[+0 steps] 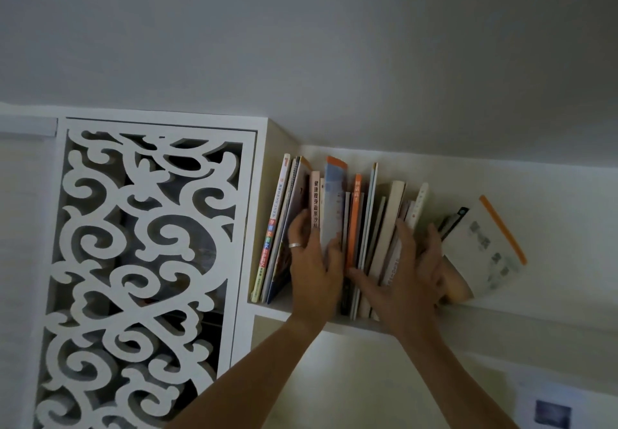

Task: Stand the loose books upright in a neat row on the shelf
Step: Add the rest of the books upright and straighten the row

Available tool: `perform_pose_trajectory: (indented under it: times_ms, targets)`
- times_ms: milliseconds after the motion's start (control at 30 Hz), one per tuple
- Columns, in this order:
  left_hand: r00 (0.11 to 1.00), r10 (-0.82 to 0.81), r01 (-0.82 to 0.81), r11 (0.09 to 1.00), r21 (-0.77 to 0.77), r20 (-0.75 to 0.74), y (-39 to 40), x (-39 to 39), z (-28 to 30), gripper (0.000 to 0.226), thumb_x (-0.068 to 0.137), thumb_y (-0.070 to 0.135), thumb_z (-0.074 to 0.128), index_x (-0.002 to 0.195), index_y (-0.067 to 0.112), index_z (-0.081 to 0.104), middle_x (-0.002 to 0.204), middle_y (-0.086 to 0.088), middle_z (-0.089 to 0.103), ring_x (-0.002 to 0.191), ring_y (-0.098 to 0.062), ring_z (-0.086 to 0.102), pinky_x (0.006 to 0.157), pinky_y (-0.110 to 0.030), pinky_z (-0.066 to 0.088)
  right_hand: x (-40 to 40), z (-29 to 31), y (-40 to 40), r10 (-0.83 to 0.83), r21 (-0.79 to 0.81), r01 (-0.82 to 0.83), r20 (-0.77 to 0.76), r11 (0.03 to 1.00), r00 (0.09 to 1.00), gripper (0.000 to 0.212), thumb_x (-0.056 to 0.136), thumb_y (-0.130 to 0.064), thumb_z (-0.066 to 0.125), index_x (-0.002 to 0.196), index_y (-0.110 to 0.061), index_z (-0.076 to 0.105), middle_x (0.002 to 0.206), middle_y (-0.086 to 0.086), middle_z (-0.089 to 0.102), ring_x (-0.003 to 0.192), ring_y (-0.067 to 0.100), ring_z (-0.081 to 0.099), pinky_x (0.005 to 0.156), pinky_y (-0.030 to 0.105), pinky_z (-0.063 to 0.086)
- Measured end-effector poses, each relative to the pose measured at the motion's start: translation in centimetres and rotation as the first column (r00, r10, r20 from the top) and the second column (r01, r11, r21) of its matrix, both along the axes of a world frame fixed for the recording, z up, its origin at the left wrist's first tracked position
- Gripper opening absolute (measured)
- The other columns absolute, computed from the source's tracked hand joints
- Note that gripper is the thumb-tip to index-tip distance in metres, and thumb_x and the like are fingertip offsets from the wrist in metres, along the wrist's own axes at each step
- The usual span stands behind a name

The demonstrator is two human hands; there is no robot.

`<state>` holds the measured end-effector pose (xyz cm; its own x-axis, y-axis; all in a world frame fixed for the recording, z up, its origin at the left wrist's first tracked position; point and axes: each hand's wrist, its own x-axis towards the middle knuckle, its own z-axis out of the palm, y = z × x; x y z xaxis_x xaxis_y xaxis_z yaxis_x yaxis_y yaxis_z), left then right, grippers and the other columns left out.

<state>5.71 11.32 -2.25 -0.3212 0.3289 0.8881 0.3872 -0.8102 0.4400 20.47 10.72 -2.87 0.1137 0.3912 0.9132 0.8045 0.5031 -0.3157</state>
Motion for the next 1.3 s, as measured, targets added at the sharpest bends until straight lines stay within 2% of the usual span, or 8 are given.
perform_pose_trajectory:
  times_ms: [67,200,233,433,633,800,933,1300]
  targets:
    - [0.999,-0.006,0.006,1.000,0.000,0.040,0.0,-0.3,-0.1,0.032,0.106,0.022,0.055,0.138,0.021,0.054,0.158,0.004,0.022,0.137,0.006,0.038,0.100,-0.011,0.049,0.9,0.6,0.3,0.131,0.131,-0.098,-0.271,0.987,0.954,0.105,0.071,-0.064,0.081,0.151,-0.019,0.030,0.158,0.019,0.017,0.142,0.038,0.030,0.112,0.051,0.038]
    - [0.998,0.004,-0.002,0.999,-0.032,0.055,0.2,-0.3,-0.3,0.031,0.105,0.029,0.052,0.136,0.031,0.048,0.154,0.001,0.029,0.130,0.004,0.046,0.098,-0.016,0.054,5.2,2.9,0.8,0.153,0.050,-0.304,-0.934,0.951,0.323,0.095,0.083,-0.073,0.064,0.144,-0.005,0.037,0.136,0.011,0.047,0.110,0.027,0.057,0.087,0.035,0.052]
    - [0.997,0.016,-0.013,0.999,-0.048,0.071,0.3,-0.3,-0.3,0.034,0.105,0.031,0.052,0.139,0.028,0.048,0.153,0.000,0.031,0.129,-0.002,0.050,0.098,-0.021,0.056,6.2,2.9,1.0,0.068,-0.054,-0.381,-0.951,0.923,0.300,0.095,0.085,-0.080,0.052,0.140,-0.003,0.048,0.124,0.011,0.057,0.098,0.027,0.062,0.076,0.036,0.052]
    - [0.991,0.075,-0.065,0.994,-0.089,0.110,0.6,-0.4,-0.3,0.049,0.103,0.039,0.048,0.146,0.016,0.045,0.146,-0.004,0.041,0.126,-0.016,0.055,0.094,-0.021,0.058,7.7,1.5,1.8,0.074,-0.177,-0.519,-0.902,0.836,0.426,0.112,0.065,-0.105,0.024,0.129,-0.023,0.065,0.122,0.017,0.068,0.106,0.038,0.067,0.100,0.051,0.052]
    - [0.994,0.034,-0.023,0.994,-0.106,0.102,0.5,-0.2,-0.3,0.061,0.099,0.053,0.043,0.147,0.017,0.045,0.144,0.001,0.043,0.127,-0.017,0.056,0.095,-0.031,0.060,4.5,4.5,0.7,0.330,-0.242,-0.606,-0.660,0.757,0.675,0.080,0.079,-0.093,0.035,0.134,-0.038,0.051,0.109,0.004,0.072,0.095,0.023,0.073,0.097,0.046,0.055]
    - [0.994,0.083,-0.076,0.993,-0.090,0.077,0.5,-1.0,-0.3,0.046,0.105,0.031,0.050,0.149,0.018,0.045,0.143,0.000,0.047,0.125,-0.007,0.055,0.100,-0.026,0.056,-0.5,4.8,-0.5,0.365,-0.433,-0.501,-0.361,0.749,0.858,0.072,0.077,-0.088,0.041,0.130,-0.040,0.036,0.104,-0.010,0.063,0.093,0.014,0.063,0.076,0.031,0.049]
    - [0.976,0.218,-0.217,0.973,-0.080,-0.003,0.7,-2.3,-0.2,0.038,0.102,0.029,0.057,0.138,0.017,0.054,0.135,-0.005,0.054,0.115,-0.011,0.060,0.090,-0.030,0.061,-2.4,3.1,0.5,0.369,-0.352,-0.447,-0.266,0.823,0.890,0.102,0.063,-0.079,0.075,0.145,-0.036,0.032,0.134,-0.005,0.039,0.114,0.013,0.049,0.092,0.033,0.049]
    - [0.956,0.243,-0.259,0.962,-0.087,-0.162,-1.3,-4.0,2.2,0.015,0.095,0.014,0.064,0.104,0.010,0.074,0.101,-0.005,0.070,0.079,-0.001,0.060,0.073,-0.013,0.056,-4.9,1.6,1.6,0.127,-0.106,-0.136,-0.088,0.985,0.988,0.122,0.066,-0.079,0.074,0.156,-0.027,0.011,0.137,0.009,0.042,0.115,0.029,0.057,0.085,0.051,0.060]
